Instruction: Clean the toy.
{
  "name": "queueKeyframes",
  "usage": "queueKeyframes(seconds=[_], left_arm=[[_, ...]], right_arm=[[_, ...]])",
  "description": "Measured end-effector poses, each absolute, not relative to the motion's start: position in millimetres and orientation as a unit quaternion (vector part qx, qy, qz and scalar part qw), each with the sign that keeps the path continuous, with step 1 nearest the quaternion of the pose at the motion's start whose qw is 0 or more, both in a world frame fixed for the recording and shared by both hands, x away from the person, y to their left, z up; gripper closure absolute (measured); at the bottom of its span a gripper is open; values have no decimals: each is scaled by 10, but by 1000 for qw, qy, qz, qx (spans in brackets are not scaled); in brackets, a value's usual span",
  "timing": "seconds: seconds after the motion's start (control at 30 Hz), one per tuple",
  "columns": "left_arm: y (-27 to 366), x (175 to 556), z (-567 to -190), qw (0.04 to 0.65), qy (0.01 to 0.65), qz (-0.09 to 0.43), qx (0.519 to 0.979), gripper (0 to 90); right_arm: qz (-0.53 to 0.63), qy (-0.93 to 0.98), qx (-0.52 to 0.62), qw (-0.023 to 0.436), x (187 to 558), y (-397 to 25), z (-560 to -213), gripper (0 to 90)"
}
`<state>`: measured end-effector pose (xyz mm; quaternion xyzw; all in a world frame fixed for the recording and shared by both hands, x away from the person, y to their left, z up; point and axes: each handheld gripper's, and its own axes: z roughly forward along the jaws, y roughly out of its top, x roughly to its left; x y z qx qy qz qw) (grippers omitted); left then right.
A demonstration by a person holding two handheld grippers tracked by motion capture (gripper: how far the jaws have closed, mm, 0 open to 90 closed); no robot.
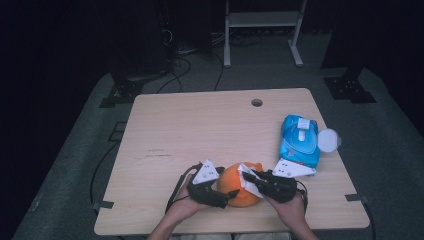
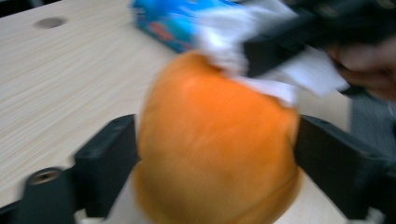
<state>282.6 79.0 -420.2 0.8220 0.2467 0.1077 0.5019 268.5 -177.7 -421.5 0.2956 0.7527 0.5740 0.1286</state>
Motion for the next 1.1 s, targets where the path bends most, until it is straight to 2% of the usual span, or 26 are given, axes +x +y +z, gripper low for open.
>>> queueKeyframes(seconds=[0.07,0.13,0.27,0.37,0.43,0.53,0.6,0.63,0.7,0.8,0.9,1.0,1.07,1.1], left_arm=[[817,2895,-4248,505,273,83,815,99],[788,2916,-4314,501,269,55,821,147],[740,2818,-4277,492,223,97,836,275],[765,2798,-4245,501,215,95,833,301],[775,2801,-4253,505,219,89,830,264],[772,2875,-4315,500,266,64,822,110],[750,2916,-4363,494,281,35,822,94],[743,2905,-4365,493,273,40,825,146],[721,2849,-4310,498,251,92,825,270],[671,2758,-4206,498,226,174,819,312],[671,2765,-4220,503,227,158,819,228],[728,2858,-4265,504,265,128,812,104],[743,2915,-4321,502,281,96,812,86],[730,2913,-4343,497,278,93,817,118]], right_arm=[[574,749,306,126,2698,-1822,-4234,810],[574,750,303,128,2698,-1810,-4223,809],[578,762,267,118,2605,-1644,-4187,808],[571,766,262,138,2600,-1650,-4136,809],[567,758,285,153,2649,-1761,-4128,809],[565,749,315,147,2703,-1918,-4189,809],[565,752,309,144,2682,-1890,-4199,808],[564,756,300,143,2661,-1846,-4189,807],[564,761,285,146,2644,-1760,-4168,806],[579,750,283,148,2668,-1750,-4106,805],[578,748,294,142,2710,-1806,-4148,806],[568,751,305,142,2747,-1880,-4253,808],[570,748,311,137,2754,-1900,-4244,807],[569,750,306,140,2741,-1875,-4227,807]])
